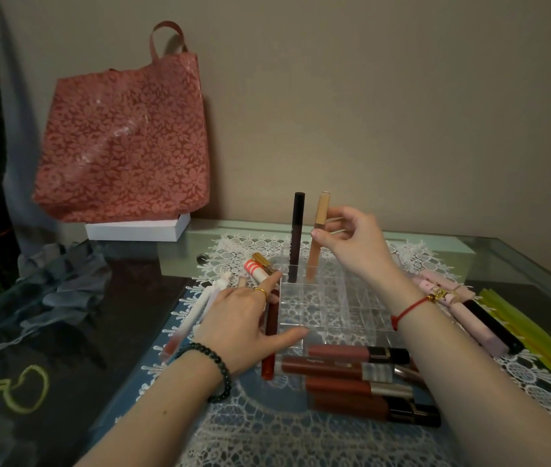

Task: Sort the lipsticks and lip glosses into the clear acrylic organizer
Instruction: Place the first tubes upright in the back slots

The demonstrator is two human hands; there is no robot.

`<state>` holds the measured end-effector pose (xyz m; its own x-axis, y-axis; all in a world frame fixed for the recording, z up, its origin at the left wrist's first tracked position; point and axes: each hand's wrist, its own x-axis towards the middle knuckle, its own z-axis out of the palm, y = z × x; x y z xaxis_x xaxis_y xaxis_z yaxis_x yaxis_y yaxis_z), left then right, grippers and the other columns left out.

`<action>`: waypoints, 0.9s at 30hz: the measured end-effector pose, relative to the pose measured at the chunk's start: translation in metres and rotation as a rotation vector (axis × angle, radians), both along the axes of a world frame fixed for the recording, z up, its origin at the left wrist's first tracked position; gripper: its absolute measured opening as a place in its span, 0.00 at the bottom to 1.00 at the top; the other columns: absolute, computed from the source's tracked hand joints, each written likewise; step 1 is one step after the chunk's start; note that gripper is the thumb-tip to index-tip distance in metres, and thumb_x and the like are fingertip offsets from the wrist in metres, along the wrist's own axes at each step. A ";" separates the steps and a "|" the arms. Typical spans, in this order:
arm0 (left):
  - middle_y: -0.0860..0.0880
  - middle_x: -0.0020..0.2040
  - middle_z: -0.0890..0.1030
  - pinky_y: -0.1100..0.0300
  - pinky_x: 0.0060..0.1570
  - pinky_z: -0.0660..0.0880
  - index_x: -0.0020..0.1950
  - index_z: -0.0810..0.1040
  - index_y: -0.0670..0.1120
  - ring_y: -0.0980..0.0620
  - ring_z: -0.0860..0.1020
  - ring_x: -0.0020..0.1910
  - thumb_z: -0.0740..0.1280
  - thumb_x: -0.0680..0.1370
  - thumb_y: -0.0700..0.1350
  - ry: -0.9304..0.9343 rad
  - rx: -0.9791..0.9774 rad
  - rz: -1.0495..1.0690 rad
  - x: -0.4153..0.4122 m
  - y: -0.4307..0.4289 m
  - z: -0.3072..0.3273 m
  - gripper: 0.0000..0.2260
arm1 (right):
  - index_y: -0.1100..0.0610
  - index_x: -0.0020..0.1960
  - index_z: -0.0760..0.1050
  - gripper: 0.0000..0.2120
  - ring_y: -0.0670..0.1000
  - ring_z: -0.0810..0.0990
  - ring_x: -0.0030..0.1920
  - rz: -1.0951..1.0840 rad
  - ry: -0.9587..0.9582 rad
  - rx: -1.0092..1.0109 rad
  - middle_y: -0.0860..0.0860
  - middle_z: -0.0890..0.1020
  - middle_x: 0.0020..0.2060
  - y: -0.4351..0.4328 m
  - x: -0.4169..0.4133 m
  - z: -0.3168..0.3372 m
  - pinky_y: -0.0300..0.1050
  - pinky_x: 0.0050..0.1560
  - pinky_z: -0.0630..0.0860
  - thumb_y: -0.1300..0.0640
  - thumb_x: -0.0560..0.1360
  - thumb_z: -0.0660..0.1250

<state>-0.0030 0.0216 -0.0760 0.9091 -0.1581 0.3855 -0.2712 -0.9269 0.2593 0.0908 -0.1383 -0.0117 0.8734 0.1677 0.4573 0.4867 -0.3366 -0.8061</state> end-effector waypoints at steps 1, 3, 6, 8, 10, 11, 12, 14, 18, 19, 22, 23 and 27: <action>0.60 0.57 0.76 0.59 0.62 0.63 0.72 0.50 0.54 0.58 0.71 0.56 0.50 0.62 0.75 0.000 -0.005 -0.002 0.000 0.000 0.000 0.44 | 0.53 0.52 0.74 0.13 0.43 0.78 0.38 0.002 0.002 -0.001 0.46 0.78 0.40 0.000 0.000 0.000 0.33 0.38 0.73 0.57 0.69 0.71; 0.60 0.57 0.76 0.59 0.62 0.63 0.72 0.50 0.54 0.58 0.72 0.56 0.49 0.61 0.75 0.001 -0.012 -0.008 -0.001 0.000 0.000 0.44 | 0.52 0.52 0.74 0.13 0.43 0.78 0.37 0.008 0.008 -0.003 0.46 0.78 0.39 0.000 -0.001 0.000 0.33 0.37 0.72 0.57 0.69 0.71; 0.60 0.57 0.76 0.59 0.62 0.63 0.72 0.50 0.54 0.57 0.71 0.56 0.47 0.60 0.76 0.001 -0.010 -0.006 0.000 0.000 0.000 0.45 | 0.52 0.52 0.74 0.13 0.44 0.79 0.38 0.024 0.025 -0.007 0.47 0.79 0.41 0.000 -0.003 0.001 0.32 0.36 0.72 0.58 0.69 0.71; 0.60 0.57 0.76 0.59 0.63 0.62 0.72 0.50 0.55 0.57 0.70 0.59 0.46 0.60 0.76 0.003 -0.011 -0.003 0.000 0.000 0.000 0.45 | 0.51 0.52 0.73 0.13 0.42 0.79 0.38 0.036 0.028 -0.017 0.46 0.79 0.40 -0.001 -0.004 0.001 0.29 0.33 0.71 0.58 0.69 0.71; 0.60 0.57 0.76 0.59 0.63 0.61 0.72 0.49 0.55 0.57 0.70 0.59 0.47 0.60 0.76 0.006 -0.010 0.000 0.000 0.000 -0.001 0.45 | 0.48 0.50 0.72 0.13 0.39 0.78 0.36 0.047 0.030 -0.027 0.44 0.80 0.39 -0.002 -0.005 0.002 0.26 0.30 0.71 0.58 0.69 0.71; 0.60 0.57 0.76 0.59 0.63 0.61 0.72 0.49 0.55 0.57 0.70 0.59 0.47 0.61 0.76 0.005 -0.008 0.001 0.000 0.000 -0.001 0.45 | 0.48 0.50 0.71 0.13 0.38 0.78 0.35 0.051 0.032 -0.028 0.44 0.80 0.38 -0.002 -0.005 0.002 0.26 0.30 0.70 0.59 0.69 0.71; 0.59 0.58 0.75 0.60 0.63 0.60 0.72 0.49 0.55 0.57 0.70 0.60 0.48 0.61 0.76 0.004 -0.007 0.000 0.000 0.000 -0.001 0.44 | 0.47 0.49 0.71 0.14 0.38 0.78 0.35 0.055 0.034 -0.029 0.43 0.80 0.38 -0.002 -0.005 0.001 0.26 0.30 0.70 0.59 0.69 0.71; 0.60 0.58 0.75 0.60 0.63 0.60 0.72 0.49 0.55 0.56 0.69 0.60 0.49 0.62 0.75 0.006 -0.010 -0.001 0.000 0.000 -0.001 0.43 | 0.47 0.48 0.71 0.14 0.37 0.78 0.34 0.064 0.036 -0.032 0.43 0.79 0.37 -0.003 -0.005 0.001 0.25 0.29 0.71 0.60 0.69 0.71; 0.60 0.58 0.75 0.59 0.64 0.60 0.73 0.49 0.54 0.57 0.69 0.61 0.50 0.63 0.74 0.009 -0.006 -0.003 0.000 0.000 -0.001 0.43 | 0.47 0.48 0.70 0.15 0.39 0.78 0.35 0.074 0.030 -0.038 0.44 0.79 0.37 -0.003 -0.005 0.001 0.25 0.30 0.71 0.60 0.68 0.71; 0.60 0.58 0.75 0.59 0.64 0.60 0.73 0.49 0.54 0.56 0.69 0.61 0.51 0.63 0.74 0.010 -0.006 -0.002 -0.001 0.000 -0.001 0.43 | 0.47 0.48 0.70 0.15 0.39 0.78 0.36 0.076 0.029 -0.041 0.44 0.79 0.38 -0.003 -0.005 0.001 0.24 0.30 0.71 0.60 0.68 0.71; 0.60 0.59 0.75 0.59 0.64 0.59 0.73 0.49 0.54 0.56 0.69 0.61 0.50 0.63 0.74 0.012 -0.003 -0.002 -0.001 0.000 -0.001 0.43 | 0.47 0.50 0.70 0.15 0.39 0.78 0.36 0.077 0.033 -0.056 0.44 0.79 0.38 -0.005 -0.005 0.002 0.24 0.29 0.71 0.60 0.68 0.71; 0.60 0.59 0.75 0.59 0.64 0.59 0.73 0.48 0.54 0.56 0.69 0.62 0.50 0.63 0.75 0.015 -0.002 -0.001 -0.001 0.000 -0.001 0.43 | 0.47 0.50 0.71 0.16 0.38 0.78 0.37 0.080 0.038 -0.060 0.43 0.79 0.38 -0.005 -0.005 0.002 0.25 0.29 0.71 0.59 0.68 0.72; 0.59 0.59 0.75 0.59 0.65 0.57 0.73 0.47 0.54 0.55 0.66 0.65 0.49 0.63 0.75 0.039 0.002 0.002 -0.001 0.000 -0.002 0.43 | 0.50 0.55 0.71 0.19 0.43 0.80 0.42 0.094 0.059 -0.032 0.46 0.81 0.42 -0.007 -0.007 0.007 0.32 0.38 0.73 0.57 0.67 0.73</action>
